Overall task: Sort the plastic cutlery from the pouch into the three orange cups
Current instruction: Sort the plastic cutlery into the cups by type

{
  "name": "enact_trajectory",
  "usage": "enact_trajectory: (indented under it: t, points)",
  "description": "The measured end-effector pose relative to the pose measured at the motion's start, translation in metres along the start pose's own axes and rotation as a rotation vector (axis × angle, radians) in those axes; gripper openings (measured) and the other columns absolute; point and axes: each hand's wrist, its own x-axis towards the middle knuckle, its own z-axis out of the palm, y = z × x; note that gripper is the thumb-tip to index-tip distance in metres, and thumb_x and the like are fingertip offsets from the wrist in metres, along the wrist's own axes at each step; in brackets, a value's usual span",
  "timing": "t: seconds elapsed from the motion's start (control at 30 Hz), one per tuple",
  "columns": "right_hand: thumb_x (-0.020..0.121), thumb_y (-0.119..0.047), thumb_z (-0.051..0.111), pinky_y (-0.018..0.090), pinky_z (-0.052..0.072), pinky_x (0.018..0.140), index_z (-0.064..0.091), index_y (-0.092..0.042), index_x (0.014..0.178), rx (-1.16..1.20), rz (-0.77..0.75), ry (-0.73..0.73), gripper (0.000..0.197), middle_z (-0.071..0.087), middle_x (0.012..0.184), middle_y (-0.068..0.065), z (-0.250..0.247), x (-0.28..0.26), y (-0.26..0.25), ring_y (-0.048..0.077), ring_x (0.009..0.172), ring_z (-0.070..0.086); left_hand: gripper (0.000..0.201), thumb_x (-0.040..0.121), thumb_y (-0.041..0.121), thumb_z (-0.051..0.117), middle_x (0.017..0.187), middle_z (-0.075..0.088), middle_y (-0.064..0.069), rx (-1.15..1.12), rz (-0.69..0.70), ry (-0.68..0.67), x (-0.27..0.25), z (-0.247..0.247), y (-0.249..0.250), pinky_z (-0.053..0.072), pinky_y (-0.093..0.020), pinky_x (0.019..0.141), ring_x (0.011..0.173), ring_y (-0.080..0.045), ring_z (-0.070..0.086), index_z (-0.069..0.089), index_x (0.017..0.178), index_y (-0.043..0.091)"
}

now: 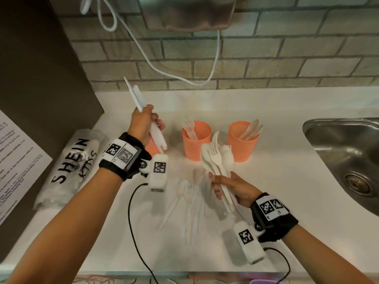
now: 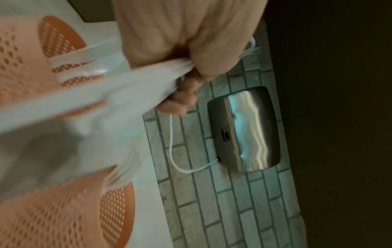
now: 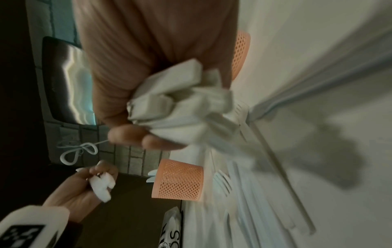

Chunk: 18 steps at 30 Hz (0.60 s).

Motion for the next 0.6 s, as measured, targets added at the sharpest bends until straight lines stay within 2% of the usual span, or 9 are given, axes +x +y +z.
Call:
enact_trajectory:
  t: [0.1, 0.17, 0.23, 0.33, 0.4, 0.5, 0.6]
  points:
    - [0.083, -0.010, 0.061, 0.019, 0.036, 0.039, 0.053, -0.013, 0.075, 0.056, -0.010, 0.067, 0.012, 0.044, 0.045, -0.005, -0.004, 0.001, -0.001, 0.008, 0.037, 0.037, 0.020, 0.097, 0.018, 0.044, 0.054, 0.033, 0.002, 0.055, 0.221, 0.142, 0.013, -0.015, 0.008, 0.032, -0.017, 0.035, 0.033, -0.004, 0.033, 0.040, 0.077, 0.019]
    - [0.083, -0.008, 0.062, 0.018, 0.032, 0.037, 0.050, -0.015, 0.074, 0.076, -0.028, 0.119, 0.016, 0.039, 0.044, -0.006, -0.006, 0.001, -0.003, 0.008, 0.036, 0.034, 0.030, 0.095, 0.028, 0.049, 0.045, 0.034, 0.006, 0.085, 0.361, 0.226, 0.020, -0.021, 0.016, 0.029, -0.018, 0.035, 0.032, -0.003, 0.031, 0.039, 0.069, 0.018]
    - [0.087, -0.008, 0.058, 0.018, 0.029, 0.037, 0.046, -0.016, 0.072, 0.093, -0.043, 0.176, 0.021, 0.036, 0.042, -0.006, -0.006, 0.001, -0.005, 0.008, 0.035, 0.031, 0.040, 0.094, 0.035, 0.051, 0.036, 0.033, 0.010, 0.090, 0.423, 0.273, 0.026, -0.024, 0.019, 0.029, -0.018, 0.035, 0.031, -0.004, 0.030, 0.036, 0.061, 0.017]
    - [0.088, -0.010, 0.057, 0.018, 0.028, 0.037, 0.047, -0.016, 0.073, 0.088, -0.080, 0.240, 0.019, 0.035, 0.042, -0.005, -0.006, 0.000, -0.007, 0.009, 0.035, 0.030, 0.050, 0.092, 0.042, 0.051, 0.036, 0.038, 0.006, 0.166, 0.449, 0.337, 0.031, -0.024, 0.015, 0.037, -0.015, 0.042, 0.033, -0.004, 0.038, 0.038, 0.051, 0.015]
    - [0.088, -0.011, 0.058, 0.018, 0.028, 0.037, 0.050, -0.015, 0.075, 0.067, -0.113, 0.274, 0.016, 0.036, 0.041, -0.004, -0.006, -0.001, -0.009, 0.010, 0.034, 0.030, 0.052, 0.091, 0.044, 0.052, 0.041, 0.042, 0.001, 0.164, 0.443, 0.351, 0.037, -0.025, 0.009, 0.040, -0.014, 0.047, 0.036, -0.005, 0.042, 0.041, 0.051, 0.014]
    - [0.086, -0.011, 0.061, 0.018, 0.031, 0.037, 0.053, -0.014, 0.076, 0.033, -0.163, 0.330, 0.014, 0.038, 0.041, -0.004, -0.007, -0.001, -0.010, 0.011, 0.034, 0.032, 0.049, 0.091, 0.042, 0.053, 0.044, 0.042, 0.000, 0.137, 0.427, 0.321, 0.047, -0.026, 0.001, 0.041, -0.014, 0.048, 0.037, -0.004, 0.043, 0.042, 0.052, 0.013]
    - [0.085, -0.007, 0.063, 0.019, 0.033, 0.037, 0.053, -0.012, 0.071, -0.022, -0.210, 0.372, 0.018, 0.040, 0.041, -0.003, -0.005, -0.004, -0.011, 0.011, 0.034, 0.034, 0.046, 0.090, 0.039, 0.056, 0.046, 0.045, 0.000, 0.201, 0.404, 0.268, 0.051, -0.027, -0.012, 0.042, -0.012, 0.048, 0.038, -0.002, 0.045, 0.044, 0.053, 0.013]
